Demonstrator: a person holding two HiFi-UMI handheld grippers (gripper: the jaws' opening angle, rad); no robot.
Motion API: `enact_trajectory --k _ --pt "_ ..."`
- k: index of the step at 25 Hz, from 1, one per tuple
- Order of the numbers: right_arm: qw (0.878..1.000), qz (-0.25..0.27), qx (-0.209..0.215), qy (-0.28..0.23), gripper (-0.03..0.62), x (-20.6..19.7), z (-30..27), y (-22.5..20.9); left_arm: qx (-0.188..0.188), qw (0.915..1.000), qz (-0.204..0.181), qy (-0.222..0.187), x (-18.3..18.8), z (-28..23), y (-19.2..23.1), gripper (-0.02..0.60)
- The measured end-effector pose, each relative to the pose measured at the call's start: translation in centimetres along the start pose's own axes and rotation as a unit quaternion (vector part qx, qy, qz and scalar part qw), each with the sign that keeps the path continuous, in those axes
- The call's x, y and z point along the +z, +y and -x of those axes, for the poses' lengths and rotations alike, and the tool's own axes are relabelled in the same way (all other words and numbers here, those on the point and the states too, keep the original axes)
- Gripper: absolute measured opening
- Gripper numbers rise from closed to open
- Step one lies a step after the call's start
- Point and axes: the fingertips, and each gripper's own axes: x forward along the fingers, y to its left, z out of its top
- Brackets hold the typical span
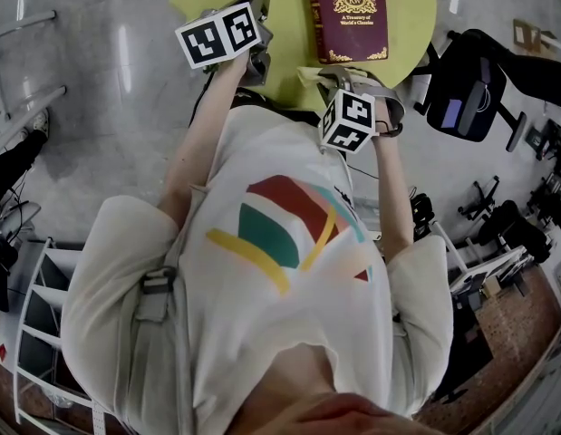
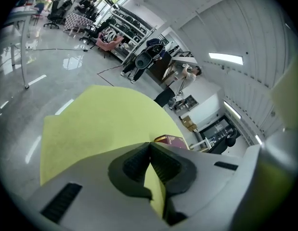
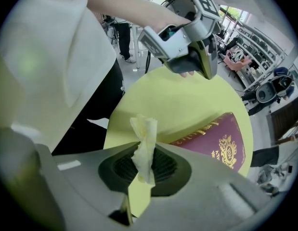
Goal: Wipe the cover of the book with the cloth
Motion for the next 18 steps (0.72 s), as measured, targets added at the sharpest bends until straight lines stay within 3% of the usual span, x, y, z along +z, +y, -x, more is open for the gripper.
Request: enact_trajectory --k 5,9,14,18 --pt "0.996 -0.025 -0.018 -0.081 0.031 3.9 1.7 -2.5 -0.009 0.9995 -0.024 -0.019 1.8 0.1 -1.8 0.015" --pt "0.982 -0.062 -0.112 -0.139 0.031 6.1 4.3 -7.9 -0.019 0.9977 -0.047 -0.046 3.8 0.6 -3.5 0.015" --pt "0.952 -0.139 -0.198 -0.188 0.031 6.5 9.0 -14.3 -0.03 0.9927 -0.08 -0.085 6.3 1.9 -6.1 0.017" --pt "0.914 -0.205 -0.237 -0.258 0.031 6.5 14.1 -17.4 -0.058 0.9831 -0.113 -0.131 9.3 4.2 -10.0 0.016"
